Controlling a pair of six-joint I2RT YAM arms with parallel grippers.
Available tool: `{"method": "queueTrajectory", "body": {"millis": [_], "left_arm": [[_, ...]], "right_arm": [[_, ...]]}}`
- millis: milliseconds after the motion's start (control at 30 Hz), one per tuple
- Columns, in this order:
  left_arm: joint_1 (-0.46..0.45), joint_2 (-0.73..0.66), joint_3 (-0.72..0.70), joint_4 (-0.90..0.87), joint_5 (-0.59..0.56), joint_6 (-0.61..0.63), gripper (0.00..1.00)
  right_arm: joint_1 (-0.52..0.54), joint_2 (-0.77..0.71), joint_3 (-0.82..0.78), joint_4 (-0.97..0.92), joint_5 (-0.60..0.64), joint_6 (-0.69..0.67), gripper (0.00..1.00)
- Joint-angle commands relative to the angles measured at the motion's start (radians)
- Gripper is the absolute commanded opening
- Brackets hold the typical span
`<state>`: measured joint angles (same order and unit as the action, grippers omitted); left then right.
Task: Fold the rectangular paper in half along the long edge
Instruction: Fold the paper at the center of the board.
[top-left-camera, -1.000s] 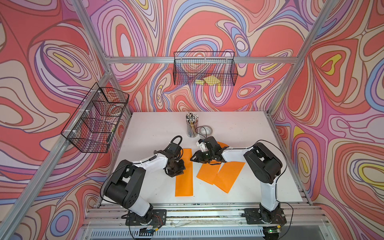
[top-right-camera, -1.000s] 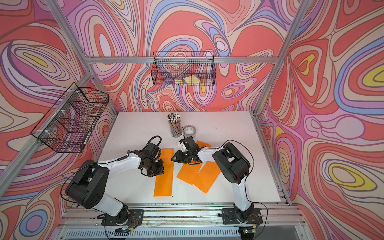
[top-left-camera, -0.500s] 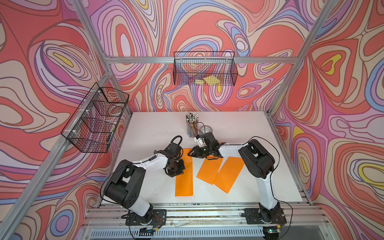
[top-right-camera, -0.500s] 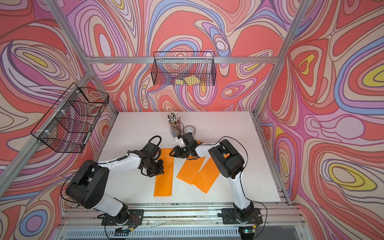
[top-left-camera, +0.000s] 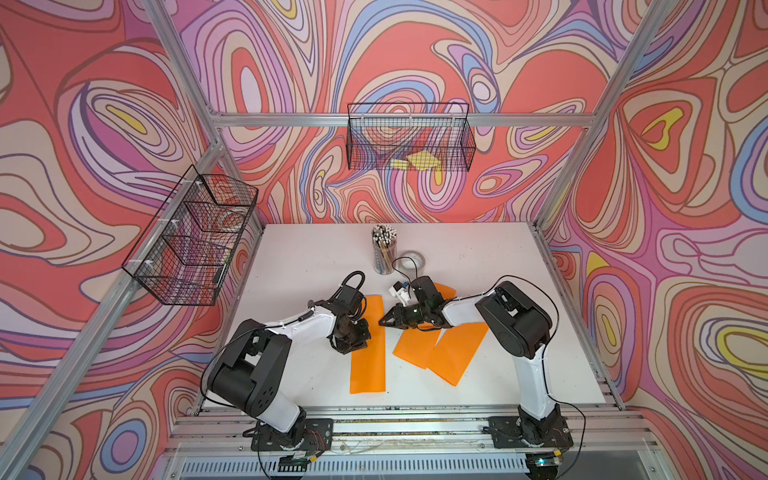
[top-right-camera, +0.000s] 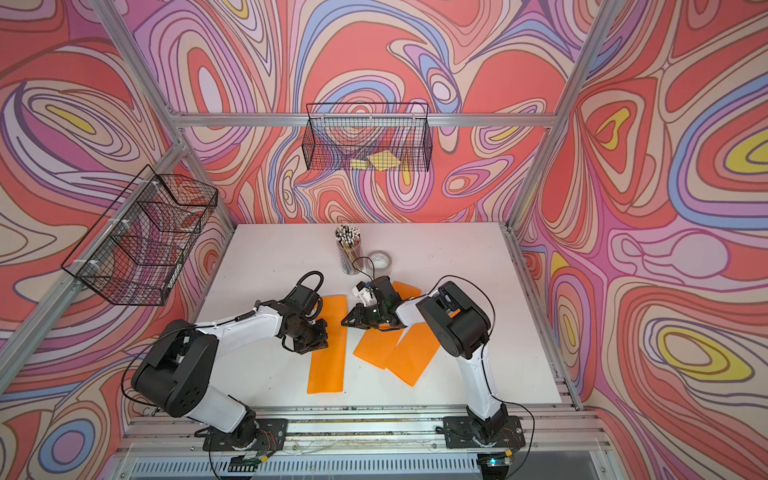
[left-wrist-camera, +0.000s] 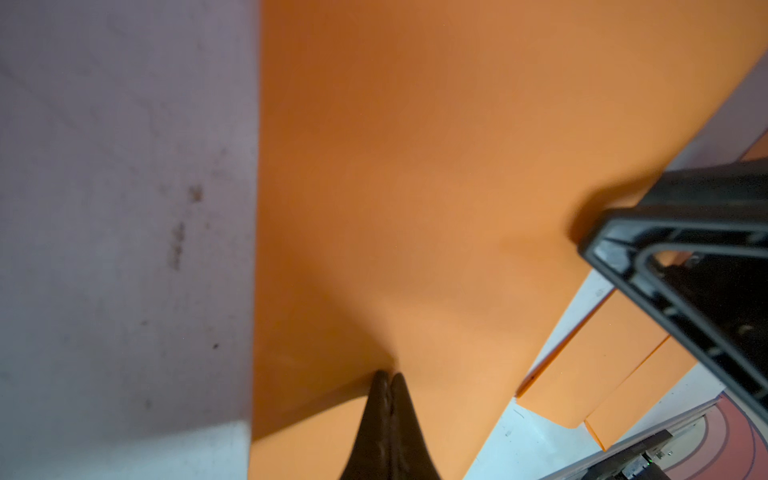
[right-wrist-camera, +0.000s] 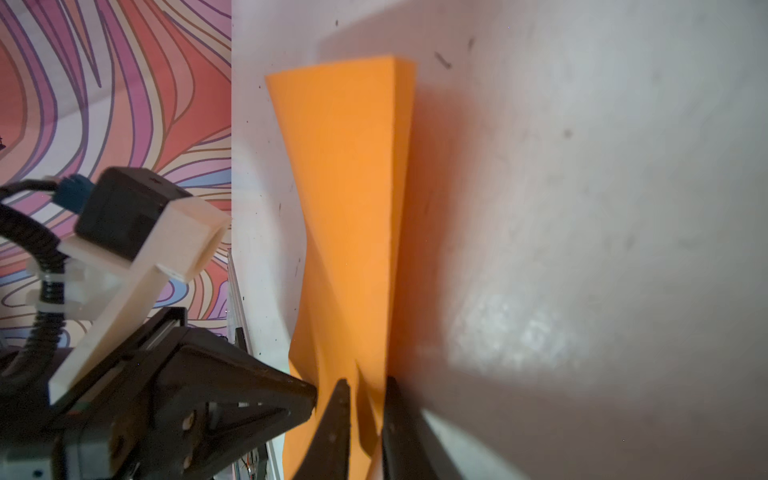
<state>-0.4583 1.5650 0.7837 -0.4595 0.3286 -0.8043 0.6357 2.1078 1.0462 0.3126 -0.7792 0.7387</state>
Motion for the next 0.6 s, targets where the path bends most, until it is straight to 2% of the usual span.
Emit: {"method": "queueTrajectory", "body": {"millis": [0, 267, 433, 500, 567], "left_arm": [[-0.003, 0.010, 0.006, -0.067, -0.053, 0.005, 0.02], [-0.003, -0.010, 0.009, -0.083, -0.062, 0.004, 0.03], [-0.002, -0.013, 0.004, -0.082, -0.065, 0.001, 0.03], [-0.002, -0.011, 0.003, -0.079, -0.064, 0.001, 0.03], [-0.002, -0.008, 0.003, -0.078, -0.064, 0.001, 0.03]], "right_arm": [[0.024, -0.016, -0.044, -0.016, -0.005, 0.032, 0.15], [0.048, -0.035, -0.050, -0.010, 0.015, 0.039, 0.11], [0.056, -0.047, -0.065, 0.014, 0.011, 0.074, 0.25], [0.063, -0.062, -0.082, 0.036, 0.009, 0.090, 0.26], [0.072, -0.081, -0.103, 0.060, 0.015, 0.105, 0.22]]}}
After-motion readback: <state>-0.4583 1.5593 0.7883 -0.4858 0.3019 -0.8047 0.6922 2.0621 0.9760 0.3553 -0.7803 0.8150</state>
